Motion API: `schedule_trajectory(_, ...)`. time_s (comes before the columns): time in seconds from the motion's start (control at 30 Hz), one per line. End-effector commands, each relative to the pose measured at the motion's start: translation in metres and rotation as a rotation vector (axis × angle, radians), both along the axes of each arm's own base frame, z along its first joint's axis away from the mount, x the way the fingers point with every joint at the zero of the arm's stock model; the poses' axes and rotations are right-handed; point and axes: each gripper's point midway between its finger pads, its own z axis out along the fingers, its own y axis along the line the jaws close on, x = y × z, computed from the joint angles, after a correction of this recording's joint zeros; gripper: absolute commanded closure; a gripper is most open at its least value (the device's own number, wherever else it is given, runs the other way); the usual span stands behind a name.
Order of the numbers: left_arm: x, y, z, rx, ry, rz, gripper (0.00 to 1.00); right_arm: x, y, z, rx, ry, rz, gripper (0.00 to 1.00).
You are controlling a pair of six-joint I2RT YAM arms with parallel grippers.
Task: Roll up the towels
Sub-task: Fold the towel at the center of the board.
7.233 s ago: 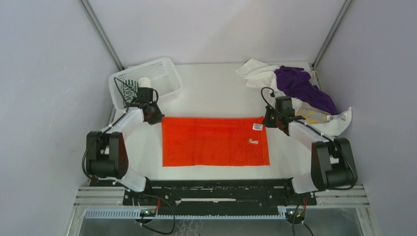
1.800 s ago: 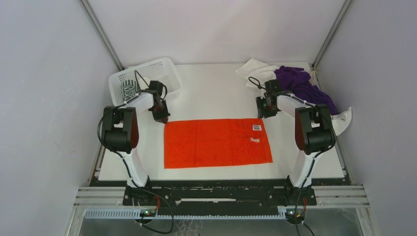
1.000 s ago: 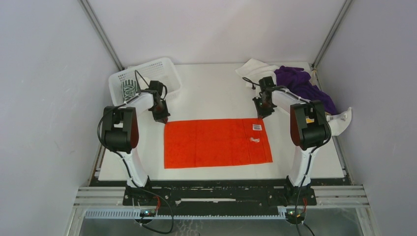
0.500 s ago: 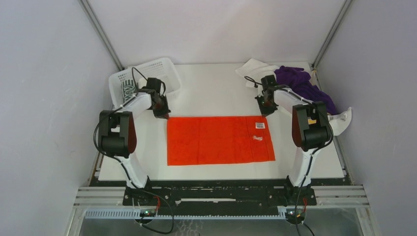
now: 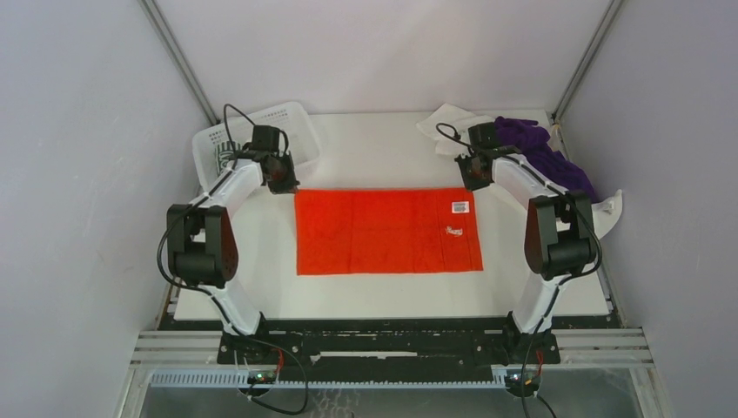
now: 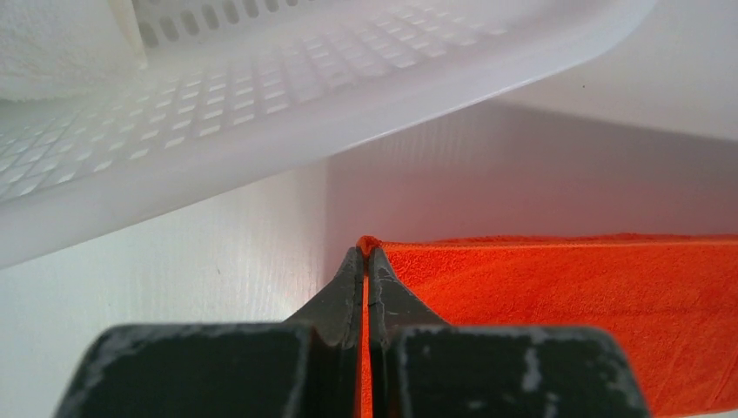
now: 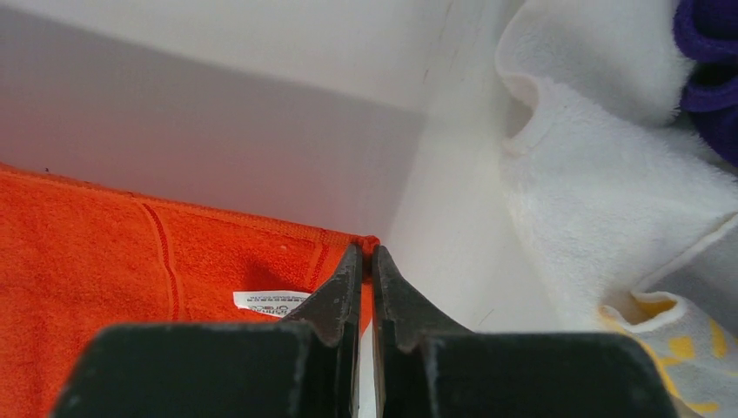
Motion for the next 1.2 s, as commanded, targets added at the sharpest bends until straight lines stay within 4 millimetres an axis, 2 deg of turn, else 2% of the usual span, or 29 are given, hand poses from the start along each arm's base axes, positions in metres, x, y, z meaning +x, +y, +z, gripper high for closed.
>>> schedule_trajectory(0.0, 0.009, 0.002, 0.031, 0.014, -0.102, -0.012, 1.00, 0.010, -0.009, 0.046, -0.031, -0.144, -0.006, 1.00)
schedule_trajectory(0.13, -0.010, 0.004, 0.038, 0.012, -0.115, -0.002, 1.00, -0.008, -0.012, 0.050, -0.054, -0.145, -0.030, 1.00)
schedule_trajectory(0.23, -0.026, 0.002, 0.035, -0.004, -0.101, 0.004, 1.00, -0.020, -0.010, 0.057, -0.048, -0.164, -0.048, 1.00)
schedule_trajectory(0.5, -0.067, 0.000, 0.015, -0.028, -0.045, 0.046, 1.00, -0.056, -0.008, 0.035, -0.064, -0.125, -0.119, 1.00)
schedule_trajectory(0.63, -0.084, 0.001, 0.009, -0.044, -0.026, 0.076, 1.00, -0.071, -0.005, 0.030, -0.070, -0.127, -0.143, 1.00)
schedule_trajectory(0.9, -0.109, 0.002, 0.000, -0.062, -0.011, 0.109, 1.00, -0.093, -0.009, 0.037, -0.021, -0.175, -0.232, 1.00)
schedule_trajectory(1.17, -0.128, 0.004, 0.010, -0.080, -0.044, 0.126, 1.00, -0.117, -0.007, 0.044, 0.053, -0.201, -0.265, 1.00)
